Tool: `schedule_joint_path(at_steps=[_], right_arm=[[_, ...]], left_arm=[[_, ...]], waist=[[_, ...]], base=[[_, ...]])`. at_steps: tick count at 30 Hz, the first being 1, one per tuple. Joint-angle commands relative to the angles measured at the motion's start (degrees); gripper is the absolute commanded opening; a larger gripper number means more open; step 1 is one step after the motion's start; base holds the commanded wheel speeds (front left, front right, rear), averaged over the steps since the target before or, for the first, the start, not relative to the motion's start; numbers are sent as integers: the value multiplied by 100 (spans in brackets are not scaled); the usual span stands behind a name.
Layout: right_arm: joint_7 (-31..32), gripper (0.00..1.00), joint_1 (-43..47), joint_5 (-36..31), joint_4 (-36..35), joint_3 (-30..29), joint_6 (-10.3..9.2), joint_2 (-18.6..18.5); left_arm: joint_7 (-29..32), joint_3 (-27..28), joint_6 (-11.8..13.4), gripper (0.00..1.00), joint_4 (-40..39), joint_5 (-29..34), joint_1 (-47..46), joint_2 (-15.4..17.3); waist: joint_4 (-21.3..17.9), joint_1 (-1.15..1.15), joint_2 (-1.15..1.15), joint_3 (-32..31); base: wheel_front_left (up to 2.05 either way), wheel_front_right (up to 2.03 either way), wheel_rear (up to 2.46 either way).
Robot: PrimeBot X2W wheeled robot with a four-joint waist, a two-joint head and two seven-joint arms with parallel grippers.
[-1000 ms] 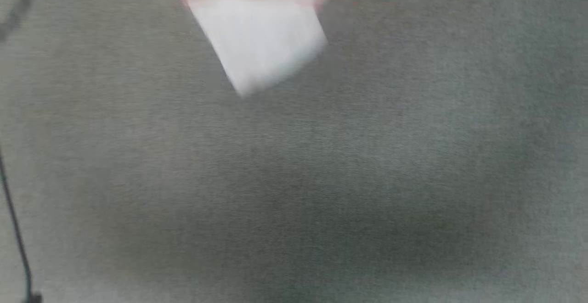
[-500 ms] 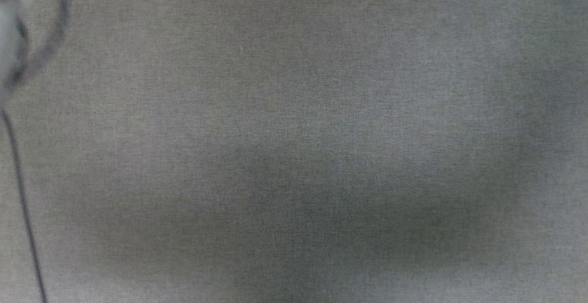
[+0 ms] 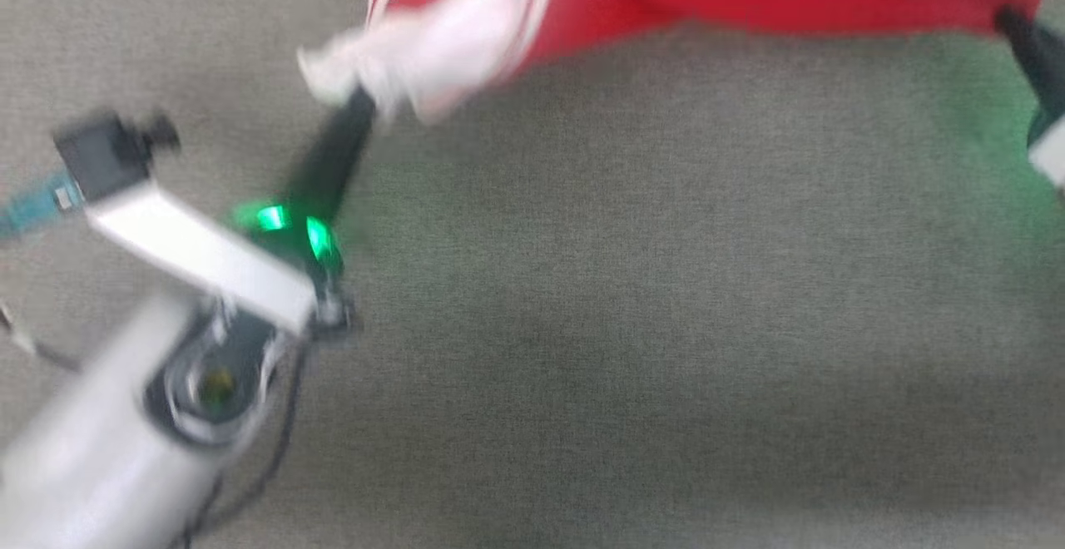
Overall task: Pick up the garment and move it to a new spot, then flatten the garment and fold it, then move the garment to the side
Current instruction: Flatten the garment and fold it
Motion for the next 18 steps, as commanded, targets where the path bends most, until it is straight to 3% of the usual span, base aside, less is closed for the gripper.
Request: schedule_joint_path(at_steps=[1,7,11,14,18], right_arm=[[43,0,416,139,-292,-132,-9,-126],[281,0,2217,504,-1498,-770,-9,-543],[426,0,3469,632,-2231,-1391,-9,-613],[548,0,4325,536,-2831,-1866,-9,-550],[724,0,5222,356,-3556,-2520,-9,-187]], left_arm=[[-39,-30,6,0,-232,102,396,69],[-198,-206,6,0,-870,367,1592,317],[-287,-136,6,0,-1344,469,2277,522],[-321,27,6,0,-1695,547,2814,688],[-347,209,6,0,-2016,714,3345,836]], waist=[[10,0,0,-161],[134,0,0,-507],[178,0,0,-658],[183,0,0,-736],[201,0,0,-826]], base=[[0,0,0],[0,0,0],[0,0,0],[0,0,0],[0,0,0]])
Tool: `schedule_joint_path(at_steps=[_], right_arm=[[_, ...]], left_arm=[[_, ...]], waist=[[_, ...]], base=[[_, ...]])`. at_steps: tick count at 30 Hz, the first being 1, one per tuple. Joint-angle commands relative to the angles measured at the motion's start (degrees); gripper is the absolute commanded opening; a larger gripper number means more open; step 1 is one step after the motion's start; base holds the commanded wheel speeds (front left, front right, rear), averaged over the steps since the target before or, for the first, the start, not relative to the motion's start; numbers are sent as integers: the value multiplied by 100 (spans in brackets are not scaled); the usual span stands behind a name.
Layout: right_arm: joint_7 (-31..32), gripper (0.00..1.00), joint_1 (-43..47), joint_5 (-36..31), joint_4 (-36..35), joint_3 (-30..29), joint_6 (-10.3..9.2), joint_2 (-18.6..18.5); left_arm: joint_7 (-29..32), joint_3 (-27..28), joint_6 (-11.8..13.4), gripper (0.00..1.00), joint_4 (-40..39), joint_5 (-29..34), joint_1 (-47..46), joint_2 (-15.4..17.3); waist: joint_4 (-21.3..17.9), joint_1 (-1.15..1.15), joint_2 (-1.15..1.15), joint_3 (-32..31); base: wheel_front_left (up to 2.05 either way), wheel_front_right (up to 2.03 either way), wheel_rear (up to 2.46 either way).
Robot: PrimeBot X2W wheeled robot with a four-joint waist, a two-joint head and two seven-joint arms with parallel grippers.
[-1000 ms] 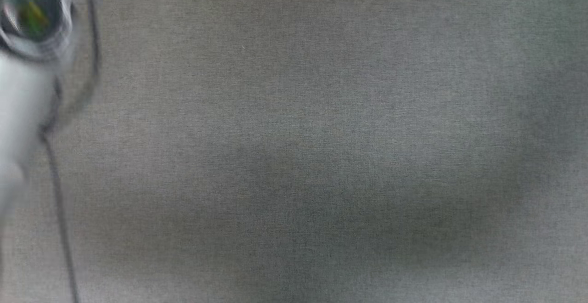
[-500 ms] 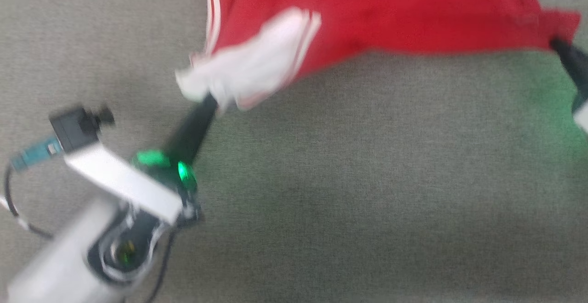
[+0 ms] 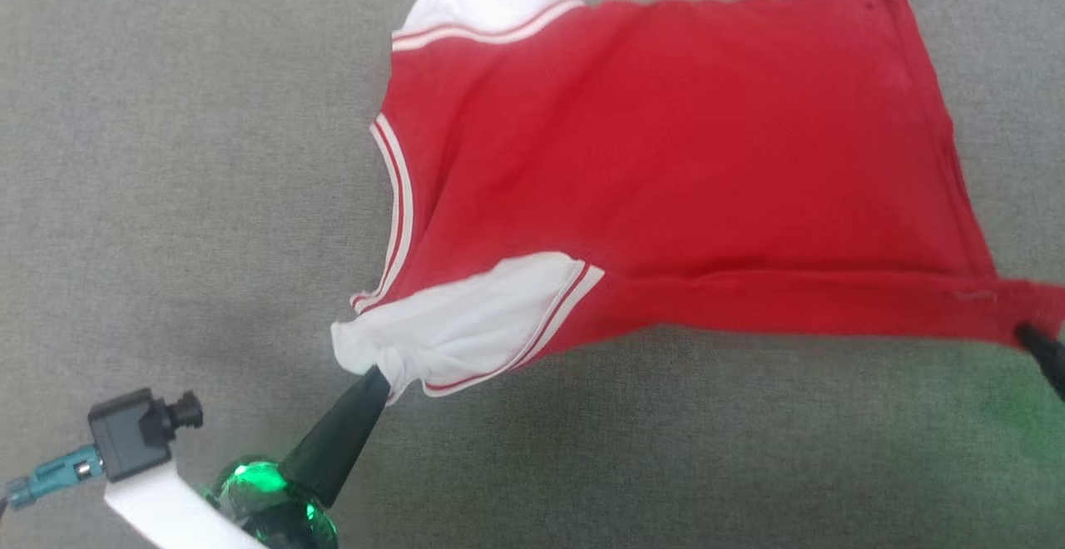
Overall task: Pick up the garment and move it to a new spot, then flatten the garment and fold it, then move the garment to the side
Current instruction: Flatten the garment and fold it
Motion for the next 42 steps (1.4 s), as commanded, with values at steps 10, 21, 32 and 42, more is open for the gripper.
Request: schedule_joint_path(at_steps=[10,21,32,42], right_arm=[[1035,0,-374,-600,-716,-900,-6,1081],[1521,0,-2109,-1300,300,-902,-6,1384],[1268,0,-2665,-1723,903,-573,-6,1383],[623,100,-2685,-1627,884,-154,-8,1206]], left_arm=[[196,-31,6,0,14,77,-756,-15],[817,-126,6,0,1470,-218,-2703,-595],[794,-369,6,0,3042,29,-3430,-837],[455,-1050,12,100,3569,634,-3757,-460]], waist=[[-21,0,0,-9],[61,0,0,544],[-53,0,0,996],[-95,0,0,903]], base=[[0,0,0],[0,0,0],[0,0,0],[0,0,0]])
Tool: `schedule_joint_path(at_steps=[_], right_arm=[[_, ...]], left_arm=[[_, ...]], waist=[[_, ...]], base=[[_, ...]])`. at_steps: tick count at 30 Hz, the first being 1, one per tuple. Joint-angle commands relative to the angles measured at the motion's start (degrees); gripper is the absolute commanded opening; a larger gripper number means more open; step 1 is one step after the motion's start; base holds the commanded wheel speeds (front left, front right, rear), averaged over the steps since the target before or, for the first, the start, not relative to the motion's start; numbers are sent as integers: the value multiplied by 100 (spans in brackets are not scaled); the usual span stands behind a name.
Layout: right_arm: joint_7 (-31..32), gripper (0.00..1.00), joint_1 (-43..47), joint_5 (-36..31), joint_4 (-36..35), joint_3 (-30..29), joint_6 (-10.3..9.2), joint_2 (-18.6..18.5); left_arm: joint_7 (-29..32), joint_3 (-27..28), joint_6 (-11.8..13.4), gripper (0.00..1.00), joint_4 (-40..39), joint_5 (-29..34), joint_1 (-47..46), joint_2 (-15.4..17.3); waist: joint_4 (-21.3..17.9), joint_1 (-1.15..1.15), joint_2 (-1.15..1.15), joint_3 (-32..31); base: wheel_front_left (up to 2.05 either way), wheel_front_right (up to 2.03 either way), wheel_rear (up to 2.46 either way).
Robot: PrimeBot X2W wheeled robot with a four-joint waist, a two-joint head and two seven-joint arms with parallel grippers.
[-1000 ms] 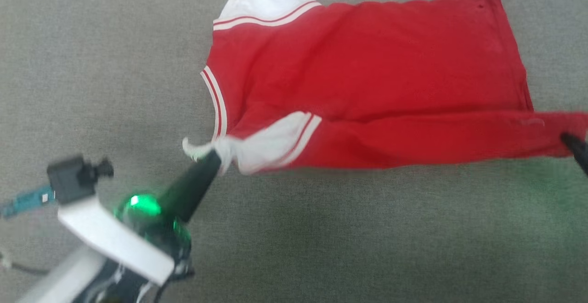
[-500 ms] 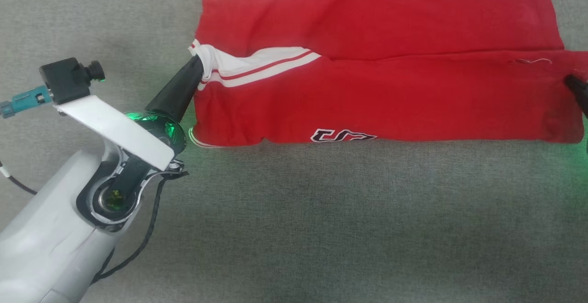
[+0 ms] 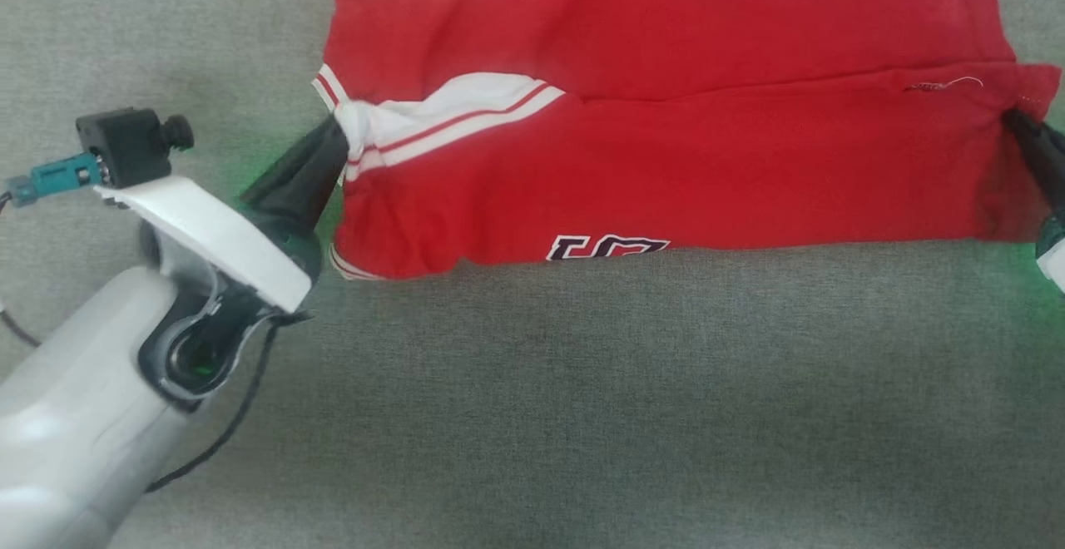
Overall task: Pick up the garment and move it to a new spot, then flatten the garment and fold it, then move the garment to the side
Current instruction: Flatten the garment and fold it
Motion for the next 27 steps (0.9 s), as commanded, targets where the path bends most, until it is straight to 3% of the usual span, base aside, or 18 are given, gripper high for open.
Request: schedule_joint_path(at_steps=[1,7,12,13,20,27], right_arm=[[-133,100,104,60,-90,19,-9,-76],[-662,100,418,126,-349,-159,-8,-290],[-826,100,551,188,-539,-234,-8,-361],[-826,100,551,188,-539,-234,-8,-361],[-784,100,530,152,-816,-130,-8,-365],[-782,100,422,134,-964,-44,-8,-341]], left_arm=[[-68,-98,11,100,-5,139,-94,123],[79,-760,11,100,-126,705,-357,852],[1111,-1273,17,100,-140,1025,-787,1322],[1111,-1273,17,100,-140,1025,-787,1322],[3025,-1693,217,100,-532,398,-1050,1341],[3495,-1780,448,100,-368,102,-1078,1099]], waist=[[28,0,0,-145],[78,0,0,-633],[107,0,0,-936],[107,0,0,-936],[14,0,0,-964],[-244,0,0,-673]], base=[[0,0,0],[0,0,0],[0,0,0],[0,0,0],[0,0,0],[0,0,0]])
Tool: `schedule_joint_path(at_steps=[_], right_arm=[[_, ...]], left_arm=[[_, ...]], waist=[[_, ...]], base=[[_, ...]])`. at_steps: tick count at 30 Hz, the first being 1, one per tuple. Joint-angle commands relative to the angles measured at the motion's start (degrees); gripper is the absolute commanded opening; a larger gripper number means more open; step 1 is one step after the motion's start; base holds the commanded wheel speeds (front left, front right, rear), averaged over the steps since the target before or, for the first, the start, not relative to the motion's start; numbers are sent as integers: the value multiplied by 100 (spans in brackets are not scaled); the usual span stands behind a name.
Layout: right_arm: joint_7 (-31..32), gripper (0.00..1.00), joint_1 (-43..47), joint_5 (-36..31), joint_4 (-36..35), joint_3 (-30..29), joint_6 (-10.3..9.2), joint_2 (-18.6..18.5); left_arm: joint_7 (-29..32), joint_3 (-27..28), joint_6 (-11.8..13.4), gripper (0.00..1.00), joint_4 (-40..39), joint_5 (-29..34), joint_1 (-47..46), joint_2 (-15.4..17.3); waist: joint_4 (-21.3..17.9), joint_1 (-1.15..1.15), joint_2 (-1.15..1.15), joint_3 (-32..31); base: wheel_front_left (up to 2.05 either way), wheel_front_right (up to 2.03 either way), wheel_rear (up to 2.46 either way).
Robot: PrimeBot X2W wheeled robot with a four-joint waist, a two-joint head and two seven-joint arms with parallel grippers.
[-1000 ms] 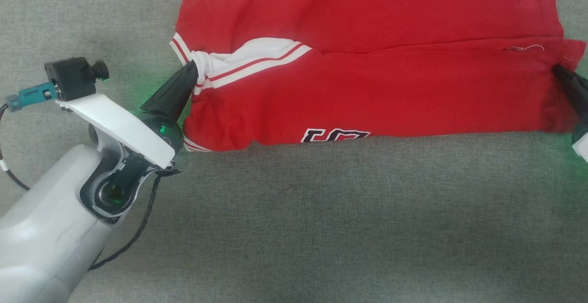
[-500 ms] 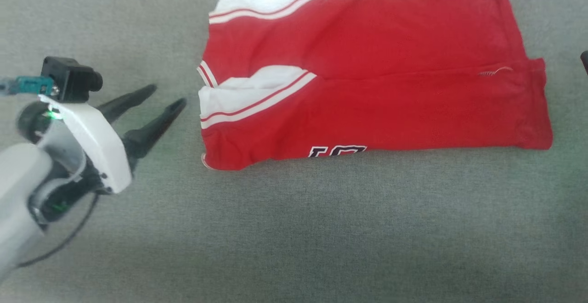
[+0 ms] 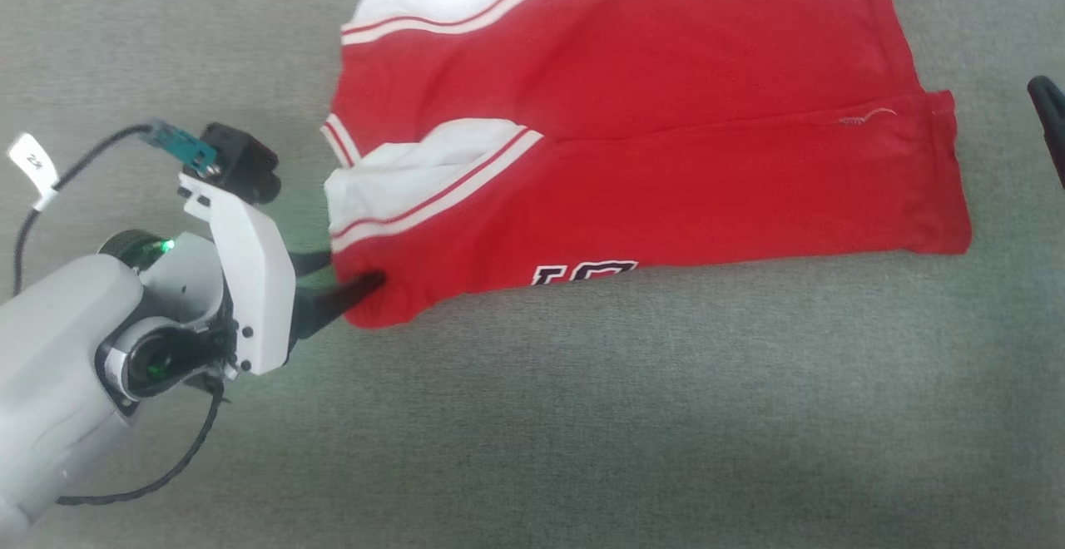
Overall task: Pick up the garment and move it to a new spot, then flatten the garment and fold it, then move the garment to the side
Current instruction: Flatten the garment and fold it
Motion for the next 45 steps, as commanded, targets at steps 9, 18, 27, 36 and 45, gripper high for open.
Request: schedule_joint_path(at_steps=[9,18,27,36,45], right_arm=[[-81,100,-142,-5,-50,-5,-7,-44],[651,100,-30,-43,-246,507,-6,-640],[2525,100,-458,293,-304,1444,-6,-1545],[3196,100,-925,6,371,1988,-6,-1488],[3218,0,-928,-67,689,2392,-5,-1353]], left_arm=[[546,-284,-154,33,477,-300,124,-332],[639,-273,-325,0,524,-428,101,-399],[506,-256,-366,0,460,-287,-62,-505],[440,-266,-392,0,355,-157,-223,-692],[260,-253,-408,0,353,-151,-164,-737]], waist=[[-382,0,0,368],[-404,0,0,470],[-315,0,0,655],[-115,0,0,839],[-74,0,0,794]], base=[[0,0,0],[0,0,0],[0,0,0],[0,0,0],[0,0,0]])
